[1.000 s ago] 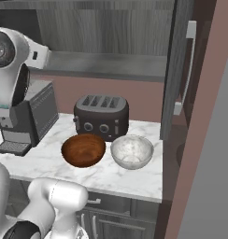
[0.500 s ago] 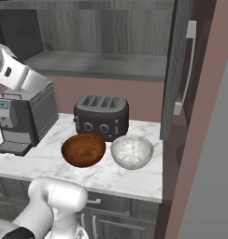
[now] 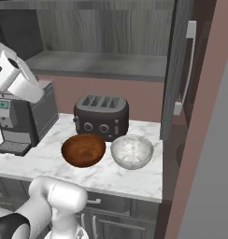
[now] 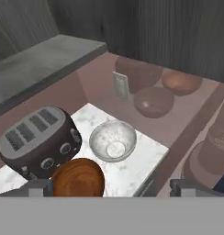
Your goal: Open the cabinet. Pick the bowls from the counter and place them in the cabinet. Then close the cabinet.
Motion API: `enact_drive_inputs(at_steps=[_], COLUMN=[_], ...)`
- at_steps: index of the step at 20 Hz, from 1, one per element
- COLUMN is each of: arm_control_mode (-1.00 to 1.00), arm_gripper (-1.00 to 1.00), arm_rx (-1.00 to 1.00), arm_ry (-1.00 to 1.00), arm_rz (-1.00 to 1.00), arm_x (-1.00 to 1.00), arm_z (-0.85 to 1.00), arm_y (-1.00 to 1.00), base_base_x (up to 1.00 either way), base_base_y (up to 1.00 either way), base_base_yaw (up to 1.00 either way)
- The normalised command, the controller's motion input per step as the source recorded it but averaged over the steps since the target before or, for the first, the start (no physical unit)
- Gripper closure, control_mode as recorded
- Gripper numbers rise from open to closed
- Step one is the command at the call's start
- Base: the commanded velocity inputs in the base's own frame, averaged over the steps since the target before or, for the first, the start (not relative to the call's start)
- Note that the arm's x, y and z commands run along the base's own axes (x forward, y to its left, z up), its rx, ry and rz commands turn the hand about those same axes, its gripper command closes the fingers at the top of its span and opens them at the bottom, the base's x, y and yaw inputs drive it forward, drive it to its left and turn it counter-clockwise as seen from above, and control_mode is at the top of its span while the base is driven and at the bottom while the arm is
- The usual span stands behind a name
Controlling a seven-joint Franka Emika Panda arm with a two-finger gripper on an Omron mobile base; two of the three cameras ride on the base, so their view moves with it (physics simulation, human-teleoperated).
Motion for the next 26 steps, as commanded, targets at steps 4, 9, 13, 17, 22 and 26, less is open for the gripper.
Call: enact_drive_inputs(at_steps=[4, 9, 13, 17, 22, 26], arm_control_mode=[-1.0, -1.0, -1.0, -1.0, -1.0, -1.0], arm_gripper=[-1.0, -1.0, -1.0, -1.0, -1.0, -1.0], arm_rx=[0.19, 0.23, 0.15, 0.07, -0.01, -0.03], arm_ry=[0.02, 0.0, 0.0, 0.0, 0.01, 0.08], arm_rz=[-0.21, -0.07, 0.0, 0.0, -0.05, -0.19], arm_x=[0.0, 0.0, 0.0, 0.0, -0.01, 0.0], arm_z=[-0.4, -0.45, -0.49, -0.51, -0.31, -0.26], arm_y=[-0.53, -0.33, -0.18, -0.12, 0.0, 0.0], base_base_x=[0.0, 0.0, 0.0, 0.0, 0.0, 0.0], base_base_y=[0.0, 0.0, 0.0, 0.0, 0.0, 0.0], base_base_yaw=[0.0, 0.0, 0.0, 0.0, 0.0, 0.0])
